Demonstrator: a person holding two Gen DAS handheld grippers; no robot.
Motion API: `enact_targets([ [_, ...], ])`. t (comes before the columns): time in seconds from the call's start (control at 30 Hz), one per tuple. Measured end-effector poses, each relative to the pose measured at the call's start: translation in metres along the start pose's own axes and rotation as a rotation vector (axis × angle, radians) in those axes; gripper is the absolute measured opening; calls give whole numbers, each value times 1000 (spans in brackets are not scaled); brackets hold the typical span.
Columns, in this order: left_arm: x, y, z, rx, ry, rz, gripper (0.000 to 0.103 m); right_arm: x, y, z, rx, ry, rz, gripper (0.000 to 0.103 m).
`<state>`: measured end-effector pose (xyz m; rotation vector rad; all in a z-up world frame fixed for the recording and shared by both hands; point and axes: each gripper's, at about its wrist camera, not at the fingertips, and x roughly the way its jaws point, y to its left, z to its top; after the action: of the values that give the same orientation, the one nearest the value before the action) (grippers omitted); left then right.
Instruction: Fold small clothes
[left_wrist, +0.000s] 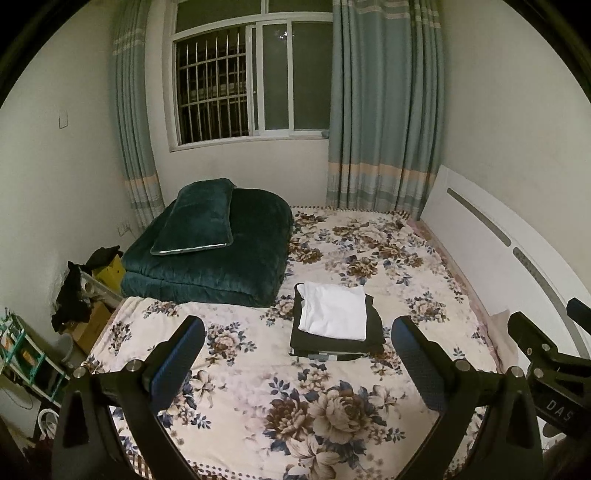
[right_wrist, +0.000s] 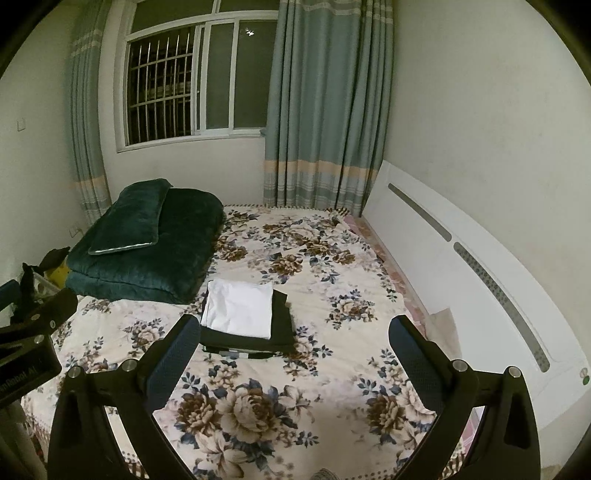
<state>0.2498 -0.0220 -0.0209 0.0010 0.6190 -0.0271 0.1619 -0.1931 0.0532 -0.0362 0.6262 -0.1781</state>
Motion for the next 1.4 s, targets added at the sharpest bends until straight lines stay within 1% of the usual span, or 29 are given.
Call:
enact_targets([
  [0.8,-5,-4,3,4,7,-8,103,-1,3,-1,5,5,9,103],
  [1.0,-8,-4,2,4,8,-12,103,-3,7,-2,10,7,15,103],
  [1.27,-8,-4,2,7,7,-14,103,-6,24,-2,8,5,24,103],
  [1.4,-9,-4,3,7,7,-15,103,-7,20,-4,13,6,20,103],
])
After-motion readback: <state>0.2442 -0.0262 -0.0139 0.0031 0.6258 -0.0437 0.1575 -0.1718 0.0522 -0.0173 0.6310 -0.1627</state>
